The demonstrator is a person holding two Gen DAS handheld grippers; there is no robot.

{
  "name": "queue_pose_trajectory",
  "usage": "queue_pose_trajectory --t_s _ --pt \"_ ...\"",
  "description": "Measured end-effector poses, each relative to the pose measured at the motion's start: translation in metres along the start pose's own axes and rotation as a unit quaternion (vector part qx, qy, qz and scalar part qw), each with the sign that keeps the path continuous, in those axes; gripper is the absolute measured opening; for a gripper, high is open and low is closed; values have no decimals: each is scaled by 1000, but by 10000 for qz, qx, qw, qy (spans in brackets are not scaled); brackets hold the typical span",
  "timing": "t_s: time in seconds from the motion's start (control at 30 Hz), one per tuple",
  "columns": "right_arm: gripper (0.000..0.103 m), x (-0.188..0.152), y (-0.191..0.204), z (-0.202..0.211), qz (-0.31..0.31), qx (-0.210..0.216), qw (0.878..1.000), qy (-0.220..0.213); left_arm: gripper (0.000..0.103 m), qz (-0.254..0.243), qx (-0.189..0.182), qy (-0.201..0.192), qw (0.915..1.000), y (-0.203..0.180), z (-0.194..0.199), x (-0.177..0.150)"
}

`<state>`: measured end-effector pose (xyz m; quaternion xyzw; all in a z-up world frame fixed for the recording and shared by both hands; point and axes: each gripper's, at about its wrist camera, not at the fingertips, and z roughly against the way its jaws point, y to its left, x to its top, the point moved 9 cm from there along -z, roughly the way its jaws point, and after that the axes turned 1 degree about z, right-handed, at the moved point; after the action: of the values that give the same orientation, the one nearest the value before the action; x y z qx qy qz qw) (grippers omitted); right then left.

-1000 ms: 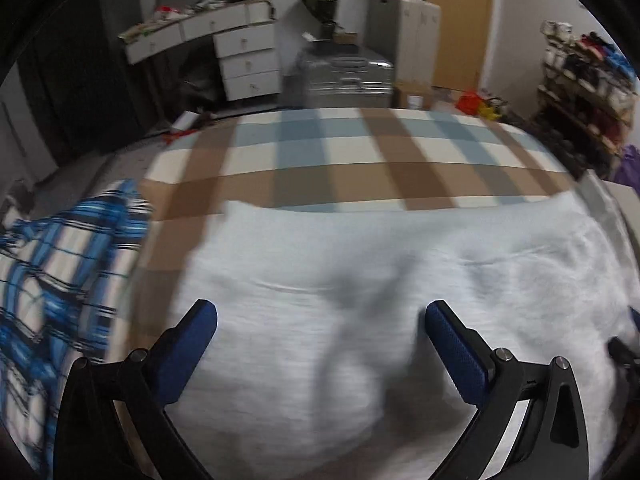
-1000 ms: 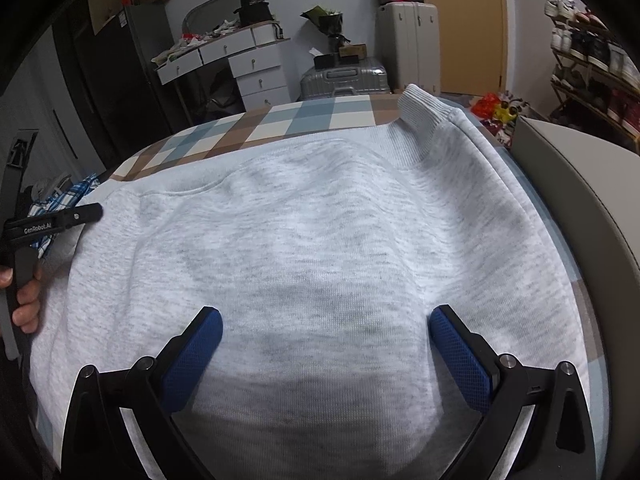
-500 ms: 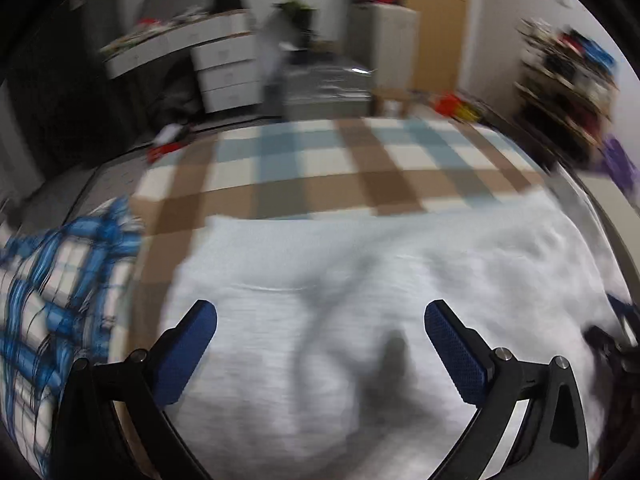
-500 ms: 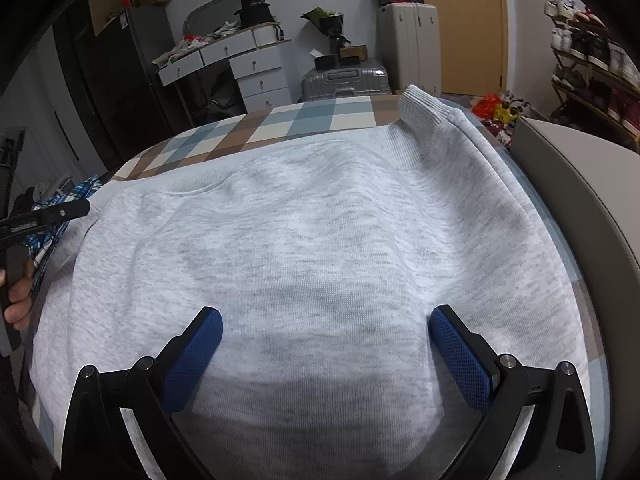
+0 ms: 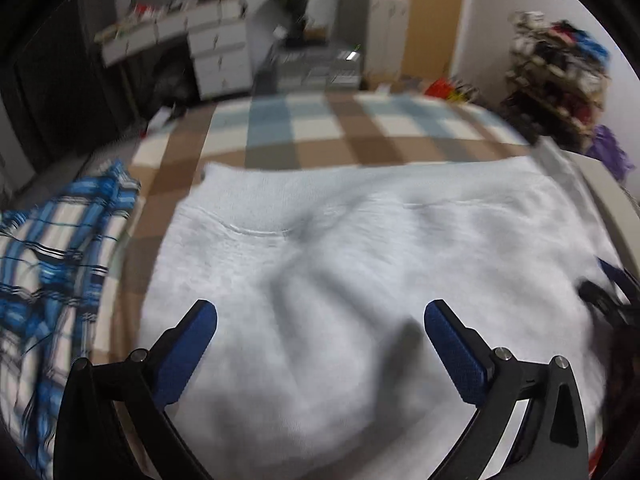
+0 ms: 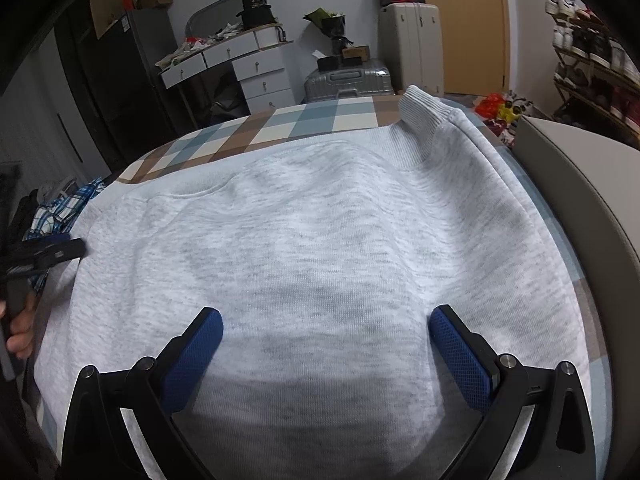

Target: Fold large clothes

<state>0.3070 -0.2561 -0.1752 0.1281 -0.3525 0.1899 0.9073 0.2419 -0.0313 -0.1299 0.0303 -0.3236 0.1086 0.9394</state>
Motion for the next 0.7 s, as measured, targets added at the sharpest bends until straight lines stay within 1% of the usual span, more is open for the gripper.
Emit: queue_pose_trajectory --t_s 0.03,0.07,0.1,0.13,0.17,0.2,0.23,0.33,0.37,0.47,0.5,0.57,0.63,0.67,0.7 --pt "103 0 0 0 -1 -3 10000 0 102 -117 82 -38 9999 -5 4 -6" --pt "103 0 0 0 0 -1 10000 -1 102 -270 305 -32 9992 -5 2 -13" --pt "103 0 0 0 0 2 10000 -1 102 -442 559 85 9974 -1 -8 -20" --pt "103 0 0 0 2 0 10000 -1 103 -568 749 289 9951 4 -25 -33" --pt "103 0 0 0 2 -3 10000 0 103 -391 561 260 9973 7 -29 -37" --pt "103 0 0 0 3 -1 10000 -4 103 -99 370 246 9990 13 -29 -37" --pt "103 0 0 0 -1 2 10000 -3 103 -7 294 372 9989 17 -30 -34" --pt "103 1 1 0 1 0 10000 -6 101 -90 570 414 9975 15 -24 -28" --pt "103 1 0 0 1 0 10000 -7 101 -113 584 338 9977 10 -17 -25" --pt "103 1 1 0 4 -8 10000 -7 101 -235 353 -136 9990 -3 1 -2" --pt "103 0 1 0 5 -10 10000 -7 101 -255 369 -223 9987 -3 1 6" --pt "103 0 1 0 5 -8 10000 -8 101 -254 572 -250 9977 2 -10 18" --pt "103 0 1 0 3 -6 10000 -9 101 -26 914 -94 9958 18 -33 21" --pt "103 1 2 0 3 -3 10000 -11 101 13 963 -1 9954 22 -43 18" --pt "103 1 1 0 1 -5 10000 -10 102 39 902 139 9958 26 -57 12"
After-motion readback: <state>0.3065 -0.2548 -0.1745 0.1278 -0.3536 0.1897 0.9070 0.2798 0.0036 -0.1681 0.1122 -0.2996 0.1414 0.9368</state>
